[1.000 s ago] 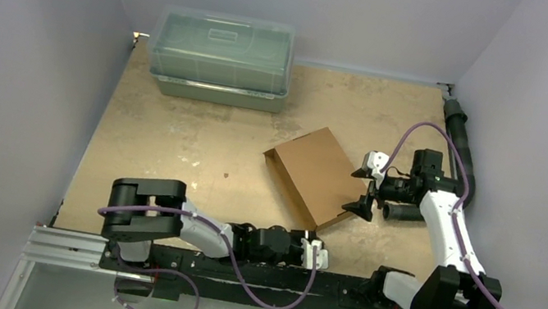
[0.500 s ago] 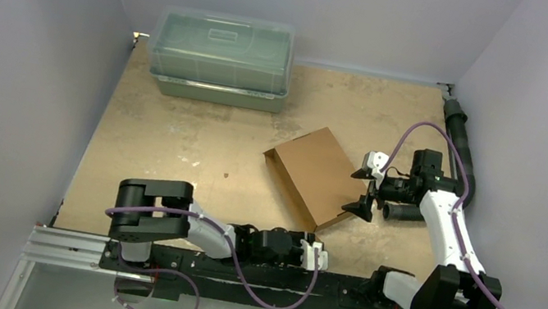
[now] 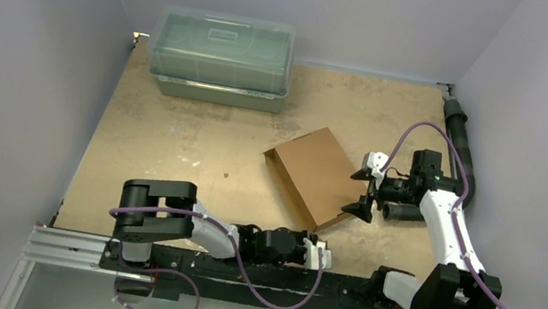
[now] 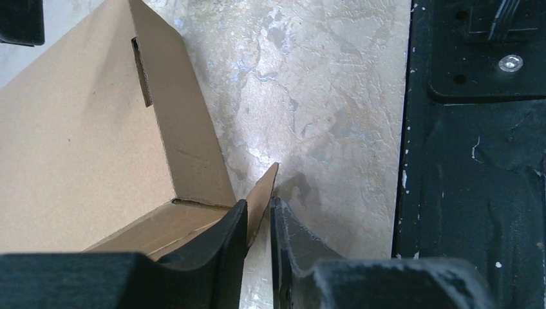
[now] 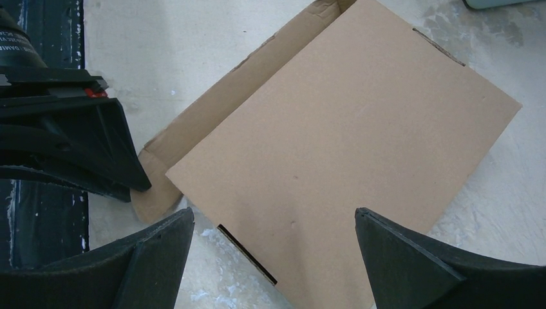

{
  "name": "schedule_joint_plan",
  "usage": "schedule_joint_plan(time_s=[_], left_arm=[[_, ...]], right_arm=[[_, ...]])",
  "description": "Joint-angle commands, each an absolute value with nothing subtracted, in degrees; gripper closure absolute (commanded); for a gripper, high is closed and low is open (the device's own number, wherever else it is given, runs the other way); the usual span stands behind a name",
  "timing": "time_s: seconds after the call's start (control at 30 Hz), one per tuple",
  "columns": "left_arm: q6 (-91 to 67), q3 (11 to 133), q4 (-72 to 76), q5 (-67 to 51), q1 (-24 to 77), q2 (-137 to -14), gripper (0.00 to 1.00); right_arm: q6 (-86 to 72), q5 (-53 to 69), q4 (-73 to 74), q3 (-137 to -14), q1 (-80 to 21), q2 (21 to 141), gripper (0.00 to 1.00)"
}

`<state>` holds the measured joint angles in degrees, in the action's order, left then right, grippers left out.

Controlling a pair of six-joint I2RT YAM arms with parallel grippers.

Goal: Fold the paper box

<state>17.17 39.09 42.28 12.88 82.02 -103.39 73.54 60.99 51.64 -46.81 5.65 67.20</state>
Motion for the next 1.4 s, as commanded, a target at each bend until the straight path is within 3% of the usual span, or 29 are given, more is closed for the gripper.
schedule_joint_plan(time_s=[0.0,0.27,0.5,1.03,1.37], left_arm=[[18.3,40.7,43.5,14.3,81.7,-103.9,0.84],[17.5,40.4,43.9,14.2,81.7,-104.0,1.0],[16.7,38.6,45.8,15.4,81.5,-103.2,1.0],[13.4,33.7,51.0,17.8,80.4,-101.2,1.0],[12.1,31.6,52.8,18.3,79.9,-99.8,1.0]], right_arm=[[73.6,61.7,52.6,-48.9,5.9,67.5,0.02],[73.7,61.5,52.6,-48.8,5.9,67.9,0.02],[70.4,60.8,50.0,-48.4,5.9,67.9,0.03],[37.3,50.3,24.8,-44.4,5.8,68.0,0.08],[31.6,47.6,25.0,-47.3,5.4,77.0,0.1]])
